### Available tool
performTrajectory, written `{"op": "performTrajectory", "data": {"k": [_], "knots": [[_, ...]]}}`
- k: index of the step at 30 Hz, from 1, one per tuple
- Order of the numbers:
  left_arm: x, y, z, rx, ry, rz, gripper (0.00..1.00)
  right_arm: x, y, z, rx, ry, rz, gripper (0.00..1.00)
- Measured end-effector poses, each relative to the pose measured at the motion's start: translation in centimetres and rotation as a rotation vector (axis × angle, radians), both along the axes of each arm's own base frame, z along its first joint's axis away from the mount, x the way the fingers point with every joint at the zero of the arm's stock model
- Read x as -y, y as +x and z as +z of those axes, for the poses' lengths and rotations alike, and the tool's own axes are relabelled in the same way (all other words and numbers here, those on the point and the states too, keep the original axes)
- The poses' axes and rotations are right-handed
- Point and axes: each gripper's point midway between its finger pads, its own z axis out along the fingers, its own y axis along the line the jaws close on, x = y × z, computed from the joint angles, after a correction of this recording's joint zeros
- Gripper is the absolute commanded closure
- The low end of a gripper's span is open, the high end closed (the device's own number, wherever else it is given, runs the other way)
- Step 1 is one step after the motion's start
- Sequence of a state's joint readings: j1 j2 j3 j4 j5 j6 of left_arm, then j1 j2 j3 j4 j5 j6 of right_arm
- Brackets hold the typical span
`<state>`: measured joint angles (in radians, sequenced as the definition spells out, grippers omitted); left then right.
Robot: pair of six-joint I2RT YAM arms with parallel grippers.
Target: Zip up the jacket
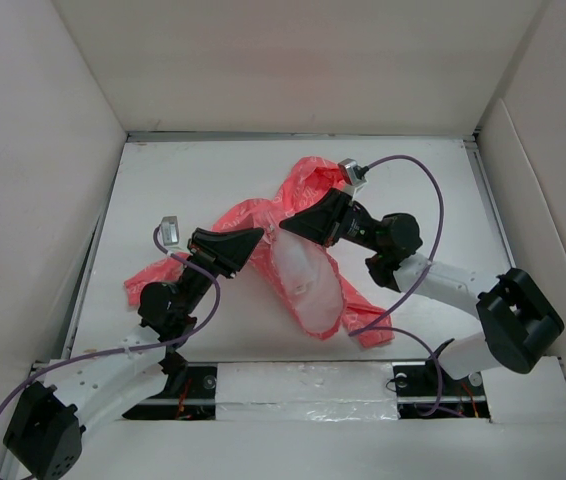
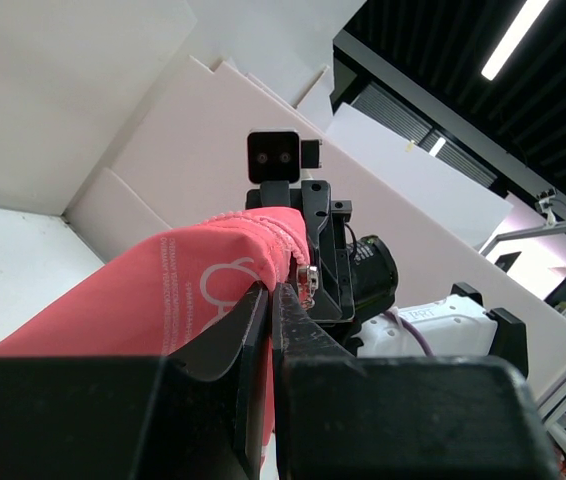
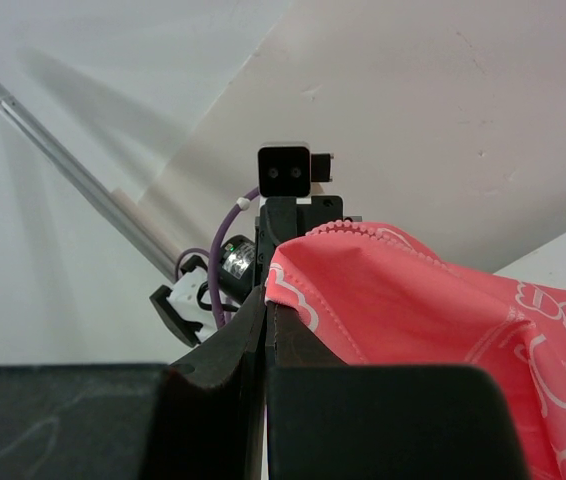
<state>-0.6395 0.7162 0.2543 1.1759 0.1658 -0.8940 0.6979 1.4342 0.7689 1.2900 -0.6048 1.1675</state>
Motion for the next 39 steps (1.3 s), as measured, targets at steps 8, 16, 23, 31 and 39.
{"op": "performTrajectory", "data": {"k": [8, 16, 23, 31, 39], "knots": [[-0.09, -0.19, 0.16, 0.006, -0.004, -0.002, 1.0, -0.04, -0.03, 0.03, 0.0, 0.002, -0.001, 1.0], [-0.24, -0.39, 0.38, 0.012, -0.008, -0.002, 1.0, -0.05, 0.02, 0.03, 0.006, 0.002, -0.006, 1.0], [-0.18, -0.4, 0.32, 0.011, -0.006, -0.005, 1.0, -0.06, 0.02, 0.02, 0.009, 0.001, -0.007, 1.0], [0.04, -0.4, 0.1, 0.008, 0.002, -0.014, 1.0, -0.06, 0.04, 0.0, 0.012, 0.0, -0.01, 1.0], [0.1, -0.49, 0.09, 0.009, 0.003, -0.021, 1.0, -0.06, 0.04, 0.0, 0.015, 0.0, -0.011, 1.0]]}}
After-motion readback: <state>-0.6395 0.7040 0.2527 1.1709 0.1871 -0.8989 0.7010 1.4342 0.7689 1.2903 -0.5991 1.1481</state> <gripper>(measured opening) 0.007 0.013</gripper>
